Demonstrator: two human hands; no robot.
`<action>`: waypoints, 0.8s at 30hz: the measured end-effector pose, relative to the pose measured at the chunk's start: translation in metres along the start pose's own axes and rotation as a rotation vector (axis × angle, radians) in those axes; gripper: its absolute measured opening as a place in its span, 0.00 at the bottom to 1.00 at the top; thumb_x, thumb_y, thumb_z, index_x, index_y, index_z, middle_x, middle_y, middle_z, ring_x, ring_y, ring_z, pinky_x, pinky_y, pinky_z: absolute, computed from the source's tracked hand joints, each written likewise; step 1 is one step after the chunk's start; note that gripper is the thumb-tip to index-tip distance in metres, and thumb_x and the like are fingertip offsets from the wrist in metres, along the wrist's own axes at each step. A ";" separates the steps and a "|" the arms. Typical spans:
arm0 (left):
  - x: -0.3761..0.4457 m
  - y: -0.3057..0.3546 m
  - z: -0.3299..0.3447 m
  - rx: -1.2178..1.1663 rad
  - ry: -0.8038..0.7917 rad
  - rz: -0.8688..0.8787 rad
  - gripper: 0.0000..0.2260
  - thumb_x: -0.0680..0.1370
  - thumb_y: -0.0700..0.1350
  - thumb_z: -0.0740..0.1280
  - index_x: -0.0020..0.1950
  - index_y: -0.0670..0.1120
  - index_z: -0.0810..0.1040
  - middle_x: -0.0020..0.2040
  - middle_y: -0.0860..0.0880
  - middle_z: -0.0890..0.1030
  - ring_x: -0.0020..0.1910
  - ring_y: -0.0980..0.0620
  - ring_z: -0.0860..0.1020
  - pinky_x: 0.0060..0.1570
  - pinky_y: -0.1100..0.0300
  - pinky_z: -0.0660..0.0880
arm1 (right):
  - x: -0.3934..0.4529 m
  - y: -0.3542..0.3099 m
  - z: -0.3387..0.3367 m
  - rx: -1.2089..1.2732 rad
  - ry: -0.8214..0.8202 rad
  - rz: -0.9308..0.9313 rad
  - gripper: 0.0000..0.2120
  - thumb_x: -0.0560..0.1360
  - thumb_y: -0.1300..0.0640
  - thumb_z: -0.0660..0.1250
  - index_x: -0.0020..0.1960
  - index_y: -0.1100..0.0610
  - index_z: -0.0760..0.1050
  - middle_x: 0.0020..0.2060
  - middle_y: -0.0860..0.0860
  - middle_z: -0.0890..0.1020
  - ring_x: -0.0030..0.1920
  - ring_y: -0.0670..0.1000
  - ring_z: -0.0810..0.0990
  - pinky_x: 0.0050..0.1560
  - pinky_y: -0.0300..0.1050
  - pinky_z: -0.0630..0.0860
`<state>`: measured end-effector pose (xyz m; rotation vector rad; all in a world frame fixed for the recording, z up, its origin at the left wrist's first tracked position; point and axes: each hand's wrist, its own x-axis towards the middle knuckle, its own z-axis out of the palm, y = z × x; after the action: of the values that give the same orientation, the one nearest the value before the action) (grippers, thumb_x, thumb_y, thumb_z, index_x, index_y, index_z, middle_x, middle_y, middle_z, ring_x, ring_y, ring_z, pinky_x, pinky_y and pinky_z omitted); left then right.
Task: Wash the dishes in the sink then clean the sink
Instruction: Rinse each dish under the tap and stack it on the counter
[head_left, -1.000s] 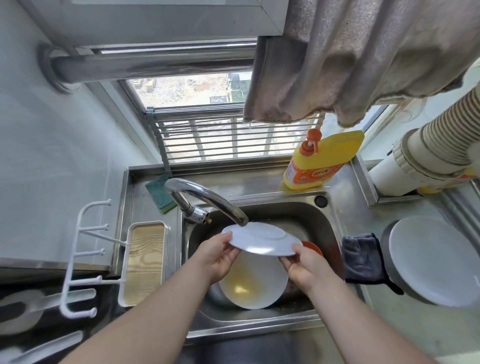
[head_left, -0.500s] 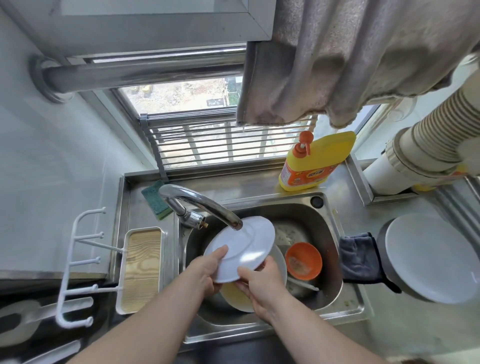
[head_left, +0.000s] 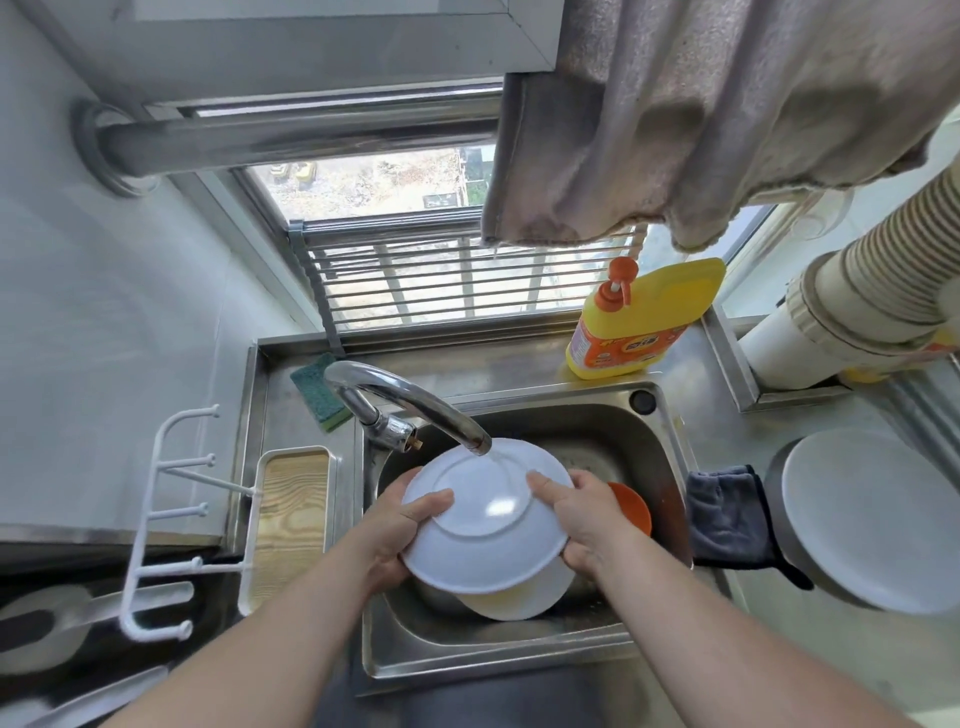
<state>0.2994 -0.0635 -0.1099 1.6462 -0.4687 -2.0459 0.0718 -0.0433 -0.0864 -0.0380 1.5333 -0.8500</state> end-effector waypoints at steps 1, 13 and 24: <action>-0.002 0.002 0.000 0.028 -0.026 0.012 0.22 0.76 0.39 0.76 0.69 0.51 0.79 0.61 0.38 0.84 0.59 0.32 0.83 0.53 0.37 0.83 | 0.006 -0.002 -0.006 -0.052 0.024 -0.023 0.20 0.75 0.59 0.78 0.62 0.58 0.74 0.54 0.61 0.84 0.49 0.64 0.86 0.45 0.60 0.85; 0.012 -0.012 0.067 0.073 0.073 -0.015 0.12 0.87 0.53 0.61 0.67 0.52 0.79 0.56 0.49 0.88 0.58 0.44 0.85 0.59 0.47 0.81 | 0.011 -0.013 -0.068 -0.153 0.172 -0.242 0.09 0.84 0.50 0.62 0.50 0.51 0.79 0.48 0.58 0.81 0.48 0.58 0.78 0.50 0.55 0.77; 0.020 -0.008 0.071 -0.151 -0.049 -0.424 0.37 0.78 0.77 0.53 0.66 0.47 0.77 0.68 0.39 0.74 0.62 0.36 0.77 0.60 0.44 0.77 | -0.032 -0.011 -0.071 -0.519 0.057 -0.710 0.07 0.83 0.53 0.66 0.50 0.43 0.80 0.45 0.40 0.84 0.45 0.41 0.81 0.47 0.39 0.75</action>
<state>0.2258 -0.0695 -0.1149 1.7160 0.0291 -2.3562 0.0104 -0.0008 -0.0602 -0.9895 1.7816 -0.9702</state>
